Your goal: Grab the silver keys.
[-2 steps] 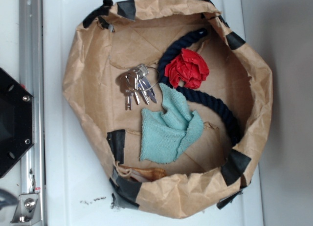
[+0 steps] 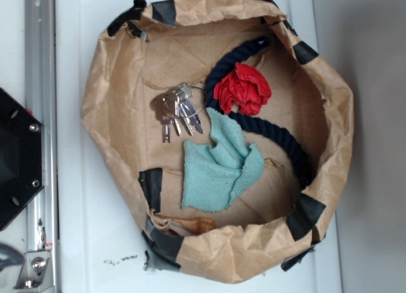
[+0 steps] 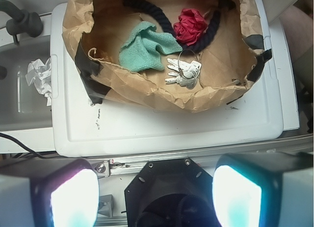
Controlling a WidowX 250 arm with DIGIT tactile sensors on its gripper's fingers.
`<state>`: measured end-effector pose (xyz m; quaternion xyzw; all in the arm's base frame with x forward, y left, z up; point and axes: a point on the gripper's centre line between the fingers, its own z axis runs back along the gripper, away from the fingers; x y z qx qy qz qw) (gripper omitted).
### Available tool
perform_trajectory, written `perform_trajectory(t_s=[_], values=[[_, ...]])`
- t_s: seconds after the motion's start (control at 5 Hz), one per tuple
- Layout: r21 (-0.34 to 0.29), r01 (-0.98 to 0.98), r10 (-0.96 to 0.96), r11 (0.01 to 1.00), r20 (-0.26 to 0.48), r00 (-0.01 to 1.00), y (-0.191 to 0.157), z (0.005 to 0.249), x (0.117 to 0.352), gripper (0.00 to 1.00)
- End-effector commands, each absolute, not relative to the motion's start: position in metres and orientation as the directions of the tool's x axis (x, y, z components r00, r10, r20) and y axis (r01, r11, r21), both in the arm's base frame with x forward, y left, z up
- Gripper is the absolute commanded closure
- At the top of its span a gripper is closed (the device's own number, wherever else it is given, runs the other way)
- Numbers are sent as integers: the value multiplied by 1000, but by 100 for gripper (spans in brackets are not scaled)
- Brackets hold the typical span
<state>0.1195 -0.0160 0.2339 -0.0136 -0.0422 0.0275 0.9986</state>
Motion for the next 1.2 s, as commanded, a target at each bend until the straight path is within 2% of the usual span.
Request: perform_trajectory(t_s=[0.0,0.2,0.4,0.6,0.8,1.0], values=[[16,-75,73,997,86,994,-31,213,199,0],[15,50,-51,999,99,994,-31,201,219,0],[21,238,-238,971,151,959,-21,179,222,0],[-6,234,-230,972,168,959,-6,164,226,0],[-16,164,-161,986,120,980,11,144,231,0],[0,117,-117,993,57,992,22,116,237,0]])
